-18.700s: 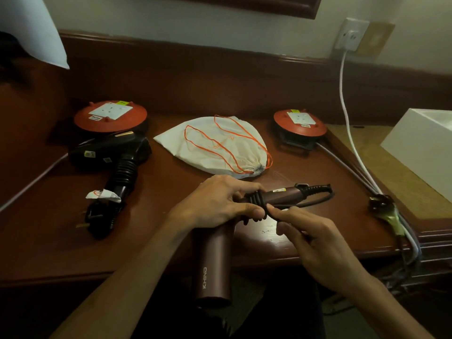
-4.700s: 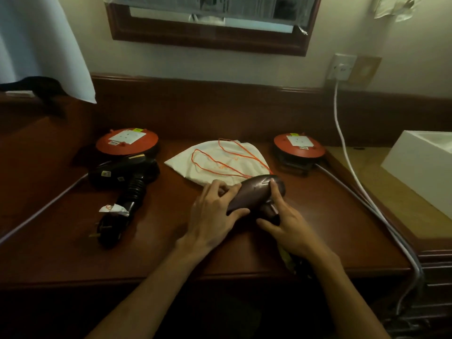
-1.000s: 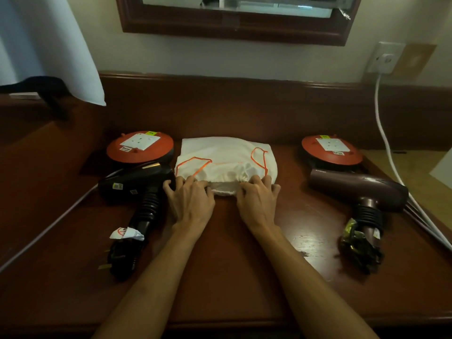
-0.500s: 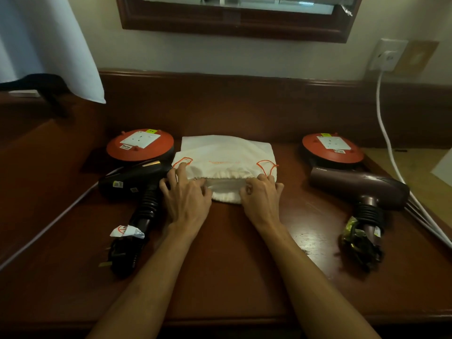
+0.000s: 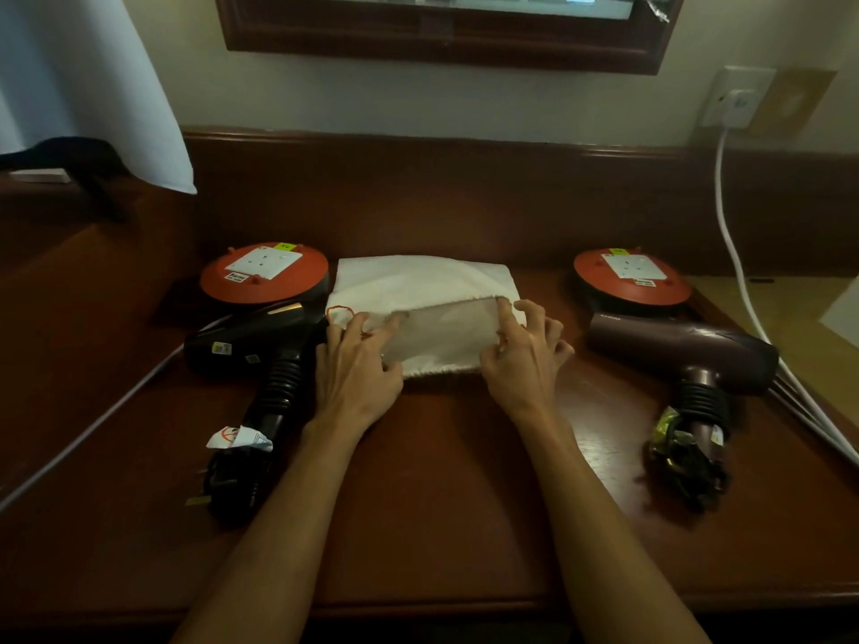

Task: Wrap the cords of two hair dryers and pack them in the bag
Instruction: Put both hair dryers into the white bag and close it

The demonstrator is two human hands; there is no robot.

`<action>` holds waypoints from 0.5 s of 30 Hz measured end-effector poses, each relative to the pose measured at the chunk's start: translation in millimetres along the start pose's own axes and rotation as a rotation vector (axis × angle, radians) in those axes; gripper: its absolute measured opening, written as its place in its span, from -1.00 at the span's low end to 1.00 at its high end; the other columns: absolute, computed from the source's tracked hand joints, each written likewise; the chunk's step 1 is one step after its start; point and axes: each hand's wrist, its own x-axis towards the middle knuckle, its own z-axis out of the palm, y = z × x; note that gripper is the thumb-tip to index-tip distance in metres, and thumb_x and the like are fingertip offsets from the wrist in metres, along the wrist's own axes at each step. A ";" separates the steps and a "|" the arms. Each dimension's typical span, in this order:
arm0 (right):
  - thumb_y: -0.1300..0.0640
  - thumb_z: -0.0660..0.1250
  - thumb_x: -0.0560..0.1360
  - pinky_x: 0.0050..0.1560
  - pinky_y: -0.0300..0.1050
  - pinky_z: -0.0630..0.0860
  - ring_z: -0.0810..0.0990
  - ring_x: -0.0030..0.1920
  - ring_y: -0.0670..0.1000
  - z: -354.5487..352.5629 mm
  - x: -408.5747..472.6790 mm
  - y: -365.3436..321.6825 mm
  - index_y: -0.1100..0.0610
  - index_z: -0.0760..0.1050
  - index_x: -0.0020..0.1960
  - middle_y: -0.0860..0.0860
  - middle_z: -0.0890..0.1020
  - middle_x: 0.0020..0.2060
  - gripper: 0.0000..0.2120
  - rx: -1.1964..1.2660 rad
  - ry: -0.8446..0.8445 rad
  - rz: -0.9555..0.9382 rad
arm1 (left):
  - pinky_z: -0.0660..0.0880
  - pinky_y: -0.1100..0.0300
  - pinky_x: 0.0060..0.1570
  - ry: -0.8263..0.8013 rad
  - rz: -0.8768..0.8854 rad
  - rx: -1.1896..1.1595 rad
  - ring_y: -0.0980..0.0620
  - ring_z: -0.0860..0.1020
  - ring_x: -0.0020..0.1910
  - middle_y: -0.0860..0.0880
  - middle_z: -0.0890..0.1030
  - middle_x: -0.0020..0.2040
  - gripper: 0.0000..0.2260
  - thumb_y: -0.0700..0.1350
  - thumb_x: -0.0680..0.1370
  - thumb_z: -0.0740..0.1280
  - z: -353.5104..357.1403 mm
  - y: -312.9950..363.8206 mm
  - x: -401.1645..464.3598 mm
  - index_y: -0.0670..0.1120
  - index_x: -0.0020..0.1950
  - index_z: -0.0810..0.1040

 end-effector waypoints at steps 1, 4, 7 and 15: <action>0.14 0.32 0.57 0.38 0.14 0.18 0.20 0.43 0.13 -0.7 0.4 0.2 0.02 0.30 0.55 0.04 0.30 0.51 -0.43 0.000 0.002 -0.001 | 0.35 -0.12 0.37 0.027 -0.014 -0.028 -0.19 0.28 0.46 -0.10 0.35 0.56 -0.56 -0.09 0.58 0.32 0.0 -0.4 0.5 0.21 0.45 0.51; 0.17 0.28 0.63 0.29 0.15 0.22 0.33 0.38 0.15 -6.2 1.6 2.6 0.13 0.45 0.46 0.07 0.48 0.43 -0.61 0.024 0.114 -0.008 | 0.39 -0.12 0.35 0.094 -0.066 -0.113 -0.18 0.33 0.43 -0.09 0.43 0.52 -0.73 -0.24 0.59 0.29 -1.6 -3.3 -0.6 0.00 0.10 0.76; 0.19 0.31 0.62 0.19 0.13 0.27 0.45 0.27 0.17 -10.8 -0.8 4.0 0.16 0.57 0.33 0.08 0.61 0.29 -0.70 0.037 0.282 -0.016 | 0.49 -0.13 0.33 0.184 -0.015 -0.263 -0.17 0.38 0.43 -0.12 0.46 0.49 -0.71 -0.32 0.58 0.31 -3.5 -5.7 -3.1 -0.12 0.23 0.70; 0.16 0.38 0.50 0.36 0.17 0.20 0.32 0.35 0.13 -10.4 1.8 8.0 0.04 0.20 0.59 0.05 0.38 0.40 -0.29 0.042 0.095 0.127 | 0.32 -0.06 0.45 0.083 -0.021 -0.223 -0.17 0.22 0.53 -0.06 0.12 0.66 -0.35 -0.23 0.47 0.45 -4.7 -1.4 -2.2 -0.08 0.55 0.40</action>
